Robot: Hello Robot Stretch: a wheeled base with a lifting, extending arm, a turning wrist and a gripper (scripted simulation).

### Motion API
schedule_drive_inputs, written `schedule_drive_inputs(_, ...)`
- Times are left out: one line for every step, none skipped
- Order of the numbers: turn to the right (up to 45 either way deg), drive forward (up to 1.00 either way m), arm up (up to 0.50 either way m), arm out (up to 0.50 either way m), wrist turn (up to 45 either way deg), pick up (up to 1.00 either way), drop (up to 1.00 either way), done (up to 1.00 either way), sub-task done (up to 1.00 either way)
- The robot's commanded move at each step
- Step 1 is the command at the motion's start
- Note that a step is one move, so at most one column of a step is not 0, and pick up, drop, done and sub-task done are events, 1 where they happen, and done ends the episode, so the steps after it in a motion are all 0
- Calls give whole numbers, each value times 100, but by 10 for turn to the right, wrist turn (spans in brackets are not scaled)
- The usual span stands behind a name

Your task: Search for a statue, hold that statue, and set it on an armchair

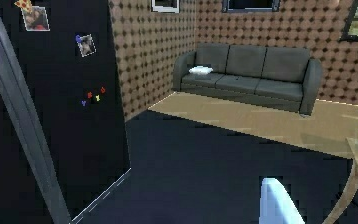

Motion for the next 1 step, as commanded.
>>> schedule_drive_inputs(0,0,0,0,90,0,0,0,0)
